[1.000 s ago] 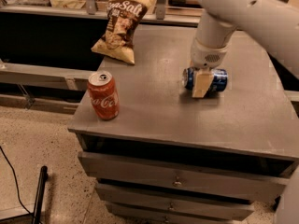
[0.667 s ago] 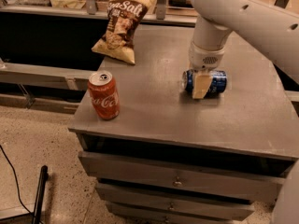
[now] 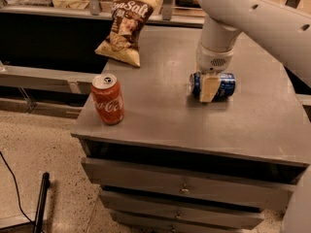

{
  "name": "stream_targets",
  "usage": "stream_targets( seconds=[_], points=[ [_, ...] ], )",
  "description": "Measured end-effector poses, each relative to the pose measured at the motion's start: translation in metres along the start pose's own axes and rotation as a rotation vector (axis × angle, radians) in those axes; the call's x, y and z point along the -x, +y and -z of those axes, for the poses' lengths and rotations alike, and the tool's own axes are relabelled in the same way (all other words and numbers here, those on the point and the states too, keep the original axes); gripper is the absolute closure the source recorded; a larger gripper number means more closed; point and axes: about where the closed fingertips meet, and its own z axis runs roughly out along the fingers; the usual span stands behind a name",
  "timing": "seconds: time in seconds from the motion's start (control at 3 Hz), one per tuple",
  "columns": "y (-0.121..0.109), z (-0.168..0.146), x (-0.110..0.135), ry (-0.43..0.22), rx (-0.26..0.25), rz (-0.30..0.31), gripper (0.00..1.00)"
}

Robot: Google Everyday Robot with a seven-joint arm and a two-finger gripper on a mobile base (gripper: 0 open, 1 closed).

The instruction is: Knock pepsi can over

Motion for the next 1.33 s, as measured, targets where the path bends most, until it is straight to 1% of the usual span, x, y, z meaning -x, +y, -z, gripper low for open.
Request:
stream_targets(
  seconds=[0.33,0.67,1.0,1.33],
  points=[
    [0.0,0.002,0.0,0.0,0.0,0.0,0.0],
    [0.011,0.014,-0.04,0.005,-0.018,-0.019,0.0],
    [0.011,0.014,-0.04,0.004,-0.018,-0.019,0.0],
    [0.01,0.012,-0.046,-0.069,-0.027,-0.023,0.0]
  ],
)
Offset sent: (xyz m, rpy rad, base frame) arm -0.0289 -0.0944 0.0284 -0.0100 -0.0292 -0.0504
